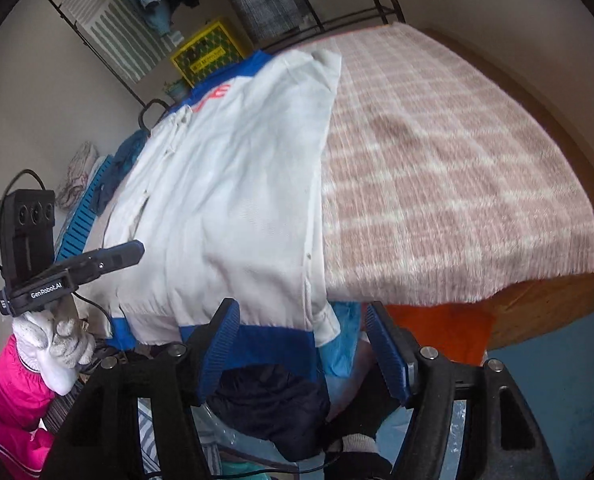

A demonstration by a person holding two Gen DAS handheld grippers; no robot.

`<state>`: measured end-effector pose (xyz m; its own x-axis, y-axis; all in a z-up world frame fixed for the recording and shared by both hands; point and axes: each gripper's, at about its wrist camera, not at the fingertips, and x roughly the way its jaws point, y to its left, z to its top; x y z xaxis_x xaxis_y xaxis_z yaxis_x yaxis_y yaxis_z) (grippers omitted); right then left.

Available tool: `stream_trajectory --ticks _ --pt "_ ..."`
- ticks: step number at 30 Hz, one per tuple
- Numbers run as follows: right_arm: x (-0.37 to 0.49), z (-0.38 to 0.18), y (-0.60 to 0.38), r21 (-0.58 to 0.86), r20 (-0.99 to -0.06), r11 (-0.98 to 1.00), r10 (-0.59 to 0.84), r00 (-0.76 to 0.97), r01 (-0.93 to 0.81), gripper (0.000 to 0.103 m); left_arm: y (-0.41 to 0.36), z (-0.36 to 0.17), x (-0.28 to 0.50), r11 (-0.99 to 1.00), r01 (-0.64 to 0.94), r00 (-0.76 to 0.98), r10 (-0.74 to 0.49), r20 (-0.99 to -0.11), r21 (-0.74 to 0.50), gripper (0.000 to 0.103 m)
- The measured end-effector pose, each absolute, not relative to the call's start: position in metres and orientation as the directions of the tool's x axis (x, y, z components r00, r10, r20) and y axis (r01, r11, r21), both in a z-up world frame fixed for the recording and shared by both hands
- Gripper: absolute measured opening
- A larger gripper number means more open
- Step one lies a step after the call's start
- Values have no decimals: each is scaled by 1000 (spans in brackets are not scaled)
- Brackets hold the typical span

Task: Fold large clothes

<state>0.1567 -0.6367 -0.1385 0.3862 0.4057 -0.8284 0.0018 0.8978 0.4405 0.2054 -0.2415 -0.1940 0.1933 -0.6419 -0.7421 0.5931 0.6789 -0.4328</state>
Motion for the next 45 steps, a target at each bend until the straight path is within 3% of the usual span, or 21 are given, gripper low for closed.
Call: stream_trajectory --ticks 17,18,20,21,22,25,31,35,39,45 --pt "198 -211 -620 575 -770 803 596 230 -157 70 -261 -238 226 695 585 137 -592 -794 -418 3" --pt "199 -213 -619 589 -762 793 609 220 -156 68 -260 -238 227 696 583 136 -593 -794 -420 3" --pt "197 -214 -618 624 -743 769 640 198 -140 54 -260 -238 227 693 587 133 -593 -794 -419 3" --pt "195 -212 -616 631 -740 762 647 183 -146 37 -260 -238 227 692 590 133 -591 -796 -415 3" --pt "192 -208 -615 632 -738 759 651 178 -157 27 -261 -237 226 692 592 133 -589 -797 -413 3" --pt "183 -192 -618 636 -728 755 655 200 -158 18 -260 -233 226 694 587 129 -588 -798 -417 3" --pt "171 -152 -618 613 -731 779 622 279 -130 12 -257 -202 222 680 603 209 -639 -740 -417 3" --pt "170 -131 -599 556 -769 823 563 302 -119 11 -271 -226 227 683 583 151 -624 -766 -441 3" --pt "173 -110 -571 428 -838 893 451 309 -142 10 -268 -246 226 689 538 114 -630 -768 -486 3" --pt "178 -79 -527 250 -882 941 319 348 -229 10 -214 -205 222 707 483 196 -662 -723 -516 3"
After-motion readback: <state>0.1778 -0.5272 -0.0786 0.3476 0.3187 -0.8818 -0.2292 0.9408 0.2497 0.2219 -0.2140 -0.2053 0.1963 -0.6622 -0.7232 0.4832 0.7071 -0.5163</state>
